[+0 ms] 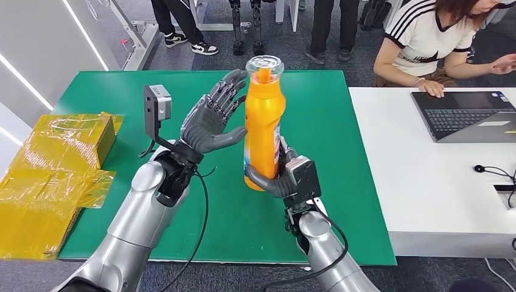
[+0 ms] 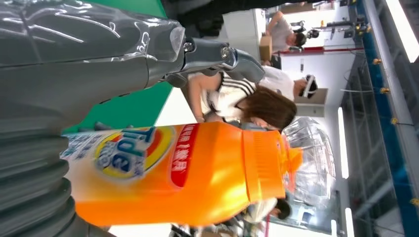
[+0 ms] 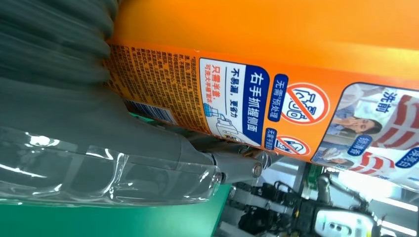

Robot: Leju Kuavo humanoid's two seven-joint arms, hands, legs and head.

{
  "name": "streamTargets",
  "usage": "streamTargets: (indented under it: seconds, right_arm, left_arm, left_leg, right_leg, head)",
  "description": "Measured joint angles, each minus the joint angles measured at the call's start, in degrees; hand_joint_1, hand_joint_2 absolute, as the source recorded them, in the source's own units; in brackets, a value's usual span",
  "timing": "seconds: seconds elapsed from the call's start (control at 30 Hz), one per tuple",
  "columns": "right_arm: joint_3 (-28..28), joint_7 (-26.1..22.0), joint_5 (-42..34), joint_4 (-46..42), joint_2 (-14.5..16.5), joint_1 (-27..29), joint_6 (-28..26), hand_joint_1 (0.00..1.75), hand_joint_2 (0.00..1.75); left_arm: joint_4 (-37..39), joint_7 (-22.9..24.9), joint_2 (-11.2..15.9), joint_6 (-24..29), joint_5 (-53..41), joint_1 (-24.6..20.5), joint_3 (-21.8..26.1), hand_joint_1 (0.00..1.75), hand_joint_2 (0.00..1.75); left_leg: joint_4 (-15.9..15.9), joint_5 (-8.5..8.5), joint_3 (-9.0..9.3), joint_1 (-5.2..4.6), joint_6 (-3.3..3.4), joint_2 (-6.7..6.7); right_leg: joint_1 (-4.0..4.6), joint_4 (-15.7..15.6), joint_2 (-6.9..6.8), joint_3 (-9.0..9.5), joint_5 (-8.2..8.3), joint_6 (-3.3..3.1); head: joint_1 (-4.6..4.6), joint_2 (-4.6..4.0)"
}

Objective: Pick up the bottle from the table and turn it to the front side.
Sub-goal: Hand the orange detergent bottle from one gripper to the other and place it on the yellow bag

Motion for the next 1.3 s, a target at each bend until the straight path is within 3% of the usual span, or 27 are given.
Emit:
streamTargets:
  seconds: [0.37, 0.7, 1.03, 1.3]
  right_arm:
    - [4.8, 3.6, 4.6, 0.2, -1.4, -0.4, -0.4, 1.75, 1.75]
    - [5.5, 4.6, 5.2, 2.1, -3.3, -1.1, -1.1, 1.75, 1.75]
    - [5.5, 3.4, 6.5, 5.8, -3.6, -4.2, -2.8, 1.75, 1.75]
    - [4.9, 4.2, 7.4, 4.8, -3.9, -5.5, -5.0, 1.75, 1.75]
  left_arm:
    - [3.9, 0.1, 5.8, 0.8, -5.8, -2.6, 0.1, 0.0, 1.75]
    - [7.6, 3.9, 10.4, -7.3, -0.2, -4.6, -0.5, 0.0, 1.75]
    - [5.8, 7.4, 11.7, -12.3, 10.2, -5.0, -3.2, 0.0, 1.75]
    - [4.6, 8.5, 11.5, -10.5, 15.2, -4.9, -3.9, 0.0, 1.75]
  left_leg:
    - [0.0, 0.0, 0.0, -0.01, 0.0, 0.02]
    - [0.0, 0.0, 0.0, 0.0, -0.01, 0.07]
    - [0.0, 0.0, -0.01, -0.01, -0.01, 0.08]
    - [0.0, 0.0, 0.0, -0.01, -0.01, 0.08]
  right_leg:
    - [-0.01, 0.0, 0.01, -0.01, 0.0, 0.0]
    - [0.0, 0.0, 0.06, -0.05, 0.0, 0.0]
    - [-0.01, 0.0, 0.08, -0.04, 0.01, 0.0]
    - [-0.01, 0.0, 0.09, -0.05, 0.01, 0.0]
  head:
    - [0.0, 0.0]
    - [0.01, 0.0]
    - [0.01, 0.0]
    - [0.01, 0.0]
